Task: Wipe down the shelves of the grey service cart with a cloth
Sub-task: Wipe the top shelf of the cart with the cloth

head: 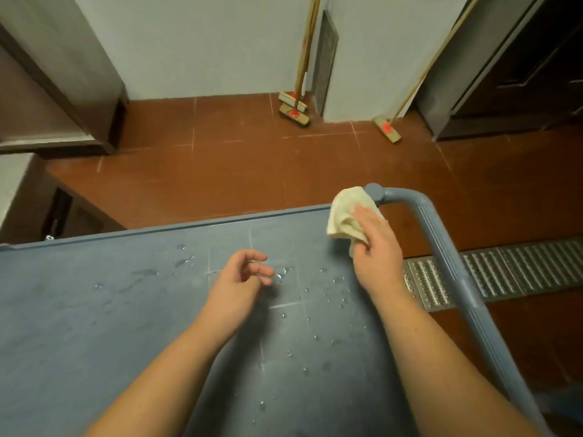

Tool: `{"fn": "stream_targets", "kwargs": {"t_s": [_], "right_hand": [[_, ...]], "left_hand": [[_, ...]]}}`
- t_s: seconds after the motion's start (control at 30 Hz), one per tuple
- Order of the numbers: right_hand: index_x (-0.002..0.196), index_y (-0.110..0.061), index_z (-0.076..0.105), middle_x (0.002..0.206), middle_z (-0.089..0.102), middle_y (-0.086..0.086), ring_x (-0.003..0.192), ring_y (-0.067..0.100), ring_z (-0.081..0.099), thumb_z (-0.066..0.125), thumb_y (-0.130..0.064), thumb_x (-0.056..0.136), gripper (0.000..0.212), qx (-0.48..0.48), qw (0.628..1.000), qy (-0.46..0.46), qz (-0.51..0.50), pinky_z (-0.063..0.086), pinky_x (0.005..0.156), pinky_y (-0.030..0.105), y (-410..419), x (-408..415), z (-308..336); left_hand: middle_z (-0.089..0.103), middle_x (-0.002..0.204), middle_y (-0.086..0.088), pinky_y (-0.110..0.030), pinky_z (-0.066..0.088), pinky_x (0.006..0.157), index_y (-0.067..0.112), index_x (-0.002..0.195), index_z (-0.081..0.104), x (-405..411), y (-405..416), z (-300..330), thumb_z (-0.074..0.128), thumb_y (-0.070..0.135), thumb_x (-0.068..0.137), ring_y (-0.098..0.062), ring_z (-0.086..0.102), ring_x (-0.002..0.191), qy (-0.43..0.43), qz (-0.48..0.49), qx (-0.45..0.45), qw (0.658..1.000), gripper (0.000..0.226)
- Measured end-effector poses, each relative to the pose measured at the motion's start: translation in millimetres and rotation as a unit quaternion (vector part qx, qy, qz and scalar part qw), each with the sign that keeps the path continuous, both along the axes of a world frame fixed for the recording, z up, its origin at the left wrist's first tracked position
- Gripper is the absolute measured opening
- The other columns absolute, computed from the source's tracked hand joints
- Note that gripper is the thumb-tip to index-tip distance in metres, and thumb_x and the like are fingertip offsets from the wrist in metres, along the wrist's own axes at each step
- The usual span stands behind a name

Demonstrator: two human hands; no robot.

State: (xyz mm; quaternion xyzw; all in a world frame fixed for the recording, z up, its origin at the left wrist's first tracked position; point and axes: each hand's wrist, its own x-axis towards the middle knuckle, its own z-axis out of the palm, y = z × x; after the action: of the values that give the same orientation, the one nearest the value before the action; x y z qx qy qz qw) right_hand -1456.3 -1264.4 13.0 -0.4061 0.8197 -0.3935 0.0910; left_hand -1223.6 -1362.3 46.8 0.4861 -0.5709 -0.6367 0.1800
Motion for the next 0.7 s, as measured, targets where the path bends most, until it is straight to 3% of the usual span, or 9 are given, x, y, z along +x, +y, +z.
{"fn": "stream_targets", "kwargs": {"t_s": [0.07, 0.13, 0.2, 0.27, 0.37, 0.43, 0.53, 0.7], "right_hand": [[0.128, -0.028, 0.063, 0.149, 0.045, -0.012, 0.147, 0.017, 0.028, 0.047, -0.009, 0.072, 0.061, 0.113, 0.989, 0.048, 0.080, 0.016, 0.122, 0.049, -7, 7, -26], [0.126, -0.034, 0.062, 0.153, 0.042, -0.011, 0.150, 0.013, 0.020, 0.044, -0.024, 0.073, 0.057, 0.169, 0.980, 0.060, 0.082, 0.008, 0.122, 0.050, -6, 19, -39], [0.117, -0.034, 0.068, 0.144, 0.053, -0.011, 0.143, 0.015, 0.034, 0.041, -0.033, 0.077, 0.048, 0.101, 0.993, 0.061, 0.007, 0.020, 0.116, 0.047, -8, 23, -33], [0.119, -0.034, 0.065, 0.142, 0.054, -0.010, 0.139, 0.018, 0.038, 0.042, -0.036, 0.085, 0.041, 0.068, 0.990, 0.102, -0.066, 0.021, 0.110, 0.044, -17, 16, -22], [0.149, -0.037, 0.035, 0.162, 0.025, -0.003, 0.151, 0.030, 0.011, 0.034, -0.053, 0.096, 0.055, 0.229, 0.965, 0.118, -0.057, 0.009, 0.118, 0.056, -37, 8, -24], [0.156, -0.035, 0.010, 0.167, 0.004, 0.003, 0.151, 0.040, -0.003, 0.026, -0.065, 0.093, 0.072, 0.334, 0.935, 0.119, -0.031, 0.002, 0.119, 0.061, -44, 15, -39], [0.157, -0.032, 0.001, 0.167, -0.004, 0.006, 0.150, 0.042, -0.007, 0.028, -0.065, 0.091, 0.079, 0.364, 0.920, 0.146, -0.021, 0.002, 0.120, 0.060, -44, 26, -54], [0.157, -0.035, 0.012, 0.166, 0.007, 0.001, 0.151, 0.036, 0.002, 0.034, -0.058, 0.090, 0.073, 0.337, 0.929, 0.151, 0.018, 0.013, 0.120, 0.055, -58, 46, -50]], "left_hand": [[0.067, 0.084, -0.002, -0.035, 0.046, 0.080, 0.020, 0.098, 0.056, -9, -5, -11, 0.039, -0.014, 0.083, -0.018, 0.062, 0.082, -0.014, -0.008, -0.007, 1.000, 0.041], [0.066, 0.084, -0.001, -0.035, 0.045, 0.080, 0.020, 0.098, 0.055, -15, -10, -21, 0.039, -0.016, 0.084, -0.017, 0.060, 0.081, -0.022, -0.028, -0.010, 0.999, 0.042], [0.064, 0.083, -0.001, -0.038, 0.045, 0.081, 0.019, 0.098, 0.055, -18, -16, -28, 0.039, -0.017, 0.084, -0.018, 0.059, 0.081, -0.022, -0.036, -0.008, 0.999, 0.042], [0.063, 0.083, 0.000, -0.036, 0.044, 0.081, 0.018, 0.097, 0.055, -19, -23, -34, 0.041, -0.017, 0.085, -0.017, 0.058, 0.082, -0.023, -0.030, -0.011, 0.999, 0.040], [0.064, 0.083, 0.000, -0.035, 0.044, 0.078, 0.019, 0.096, 0.056, -14, -30, -40, 0.041, -0.018, 0.084, -0.017, 0.058, 0.081, -0.024, -0.014, -0.012, 1.000, 0.041], [0.064, 0.084, -0.001, -0.035, 0.045, 0.078, 0.018, 0.096, 0.056, -7, -32, -42, 0.038, -0.019, 0.082, -0.016, 0.058, 0.080, -0.026, -0.011, -0.006, 1.000, 0.043], [0.063, 0.085, -0.003, -0.033, 0.045, 0.079, 0.015, 0.098, 0.056, 8, -33, -44, 0.038, -0.019, 0.083, -0.016, 0.058, 0.080, -0.020, -0.010, -0.002, 1.000, 0.041], [0.063, 0.083, -0.002, -0.037, 0.045, 0.084, 0.019, 0.095, 0.056, 45, -41, -45, 0.041, -0.018, 0.084, -0.016, 0.059, 0.080, -0.021, 0.018, 0.002, 1.000, 0.042]]}}
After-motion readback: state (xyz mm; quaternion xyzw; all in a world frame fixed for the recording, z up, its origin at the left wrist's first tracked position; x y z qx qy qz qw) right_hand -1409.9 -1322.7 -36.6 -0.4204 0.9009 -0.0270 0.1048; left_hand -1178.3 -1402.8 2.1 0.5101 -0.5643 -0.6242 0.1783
